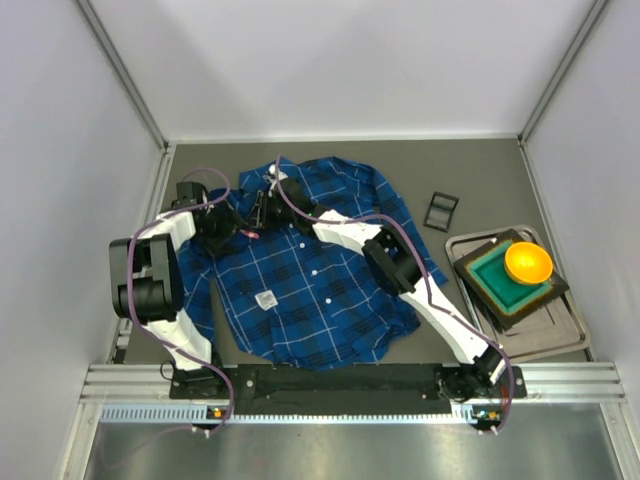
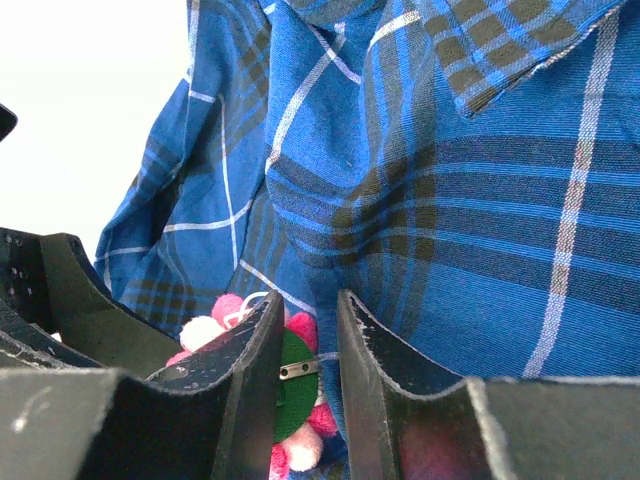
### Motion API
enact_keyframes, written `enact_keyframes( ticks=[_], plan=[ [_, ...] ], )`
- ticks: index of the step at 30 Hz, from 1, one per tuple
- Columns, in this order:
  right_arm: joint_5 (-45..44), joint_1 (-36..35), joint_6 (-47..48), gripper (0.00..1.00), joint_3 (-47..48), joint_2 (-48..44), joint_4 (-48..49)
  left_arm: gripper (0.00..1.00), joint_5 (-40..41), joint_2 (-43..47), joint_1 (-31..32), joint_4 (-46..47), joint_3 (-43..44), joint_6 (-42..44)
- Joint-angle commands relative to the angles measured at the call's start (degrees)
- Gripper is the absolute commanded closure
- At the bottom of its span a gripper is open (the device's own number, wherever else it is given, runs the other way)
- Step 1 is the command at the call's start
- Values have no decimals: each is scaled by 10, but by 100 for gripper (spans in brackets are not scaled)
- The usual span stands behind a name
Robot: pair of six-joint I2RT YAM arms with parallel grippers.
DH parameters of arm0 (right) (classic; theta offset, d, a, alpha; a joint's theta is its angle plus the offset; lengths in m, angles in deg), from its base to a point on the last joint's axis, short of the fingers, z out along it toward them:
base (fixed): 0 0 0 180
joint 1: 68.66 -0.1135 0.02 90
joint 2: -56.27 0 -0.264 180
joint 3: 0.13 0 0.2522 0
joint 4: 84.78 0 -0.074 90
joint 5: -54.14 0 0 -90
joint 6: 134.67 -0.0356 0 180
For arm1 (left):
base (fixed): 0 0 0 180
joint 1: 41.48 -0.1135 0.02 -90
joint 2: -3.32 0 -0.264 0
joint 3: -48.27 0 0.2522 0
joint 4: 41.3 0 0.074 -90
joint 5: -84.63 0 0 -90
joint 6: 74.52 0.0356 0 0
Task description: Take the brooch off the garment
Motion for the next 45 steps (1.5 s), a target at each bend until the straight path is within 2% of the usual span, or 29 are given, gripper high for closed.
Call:
enact_keyframes(
  ticks=[1,8,12,21,28,29,32,35,45],
  plan=[
    [28,-11,-2,70,-15,-31,-2,16,4,16,0,55,11,-31],
    [33,-7,-13,70,-29,-35,17,29,23,26,0,79,-3,-38],
    [41,-4,-23,70,-36,-37,27,21,27,35,1,107,-16,-37],
    [46,-2,-23,70,-37,-37,31,23,23,4,3,104,7,-16],
    [47,-2,-15,70,-34,-40,28,42,32,-13,3,91,13,7],
    [47,-2,-8,70,-34,-44,26,49,35,-14,3,87,12,12],
    [46,0,9,69,-36,-57,16,62,42,-18,4,71,16,28],
    [40,6,24,67,-42,-69,5,72,38,-22,4,70,17,36],
    [64,25,7,59,-83,-87,34,88,30,-18,3,72,6,43]
  ],
)
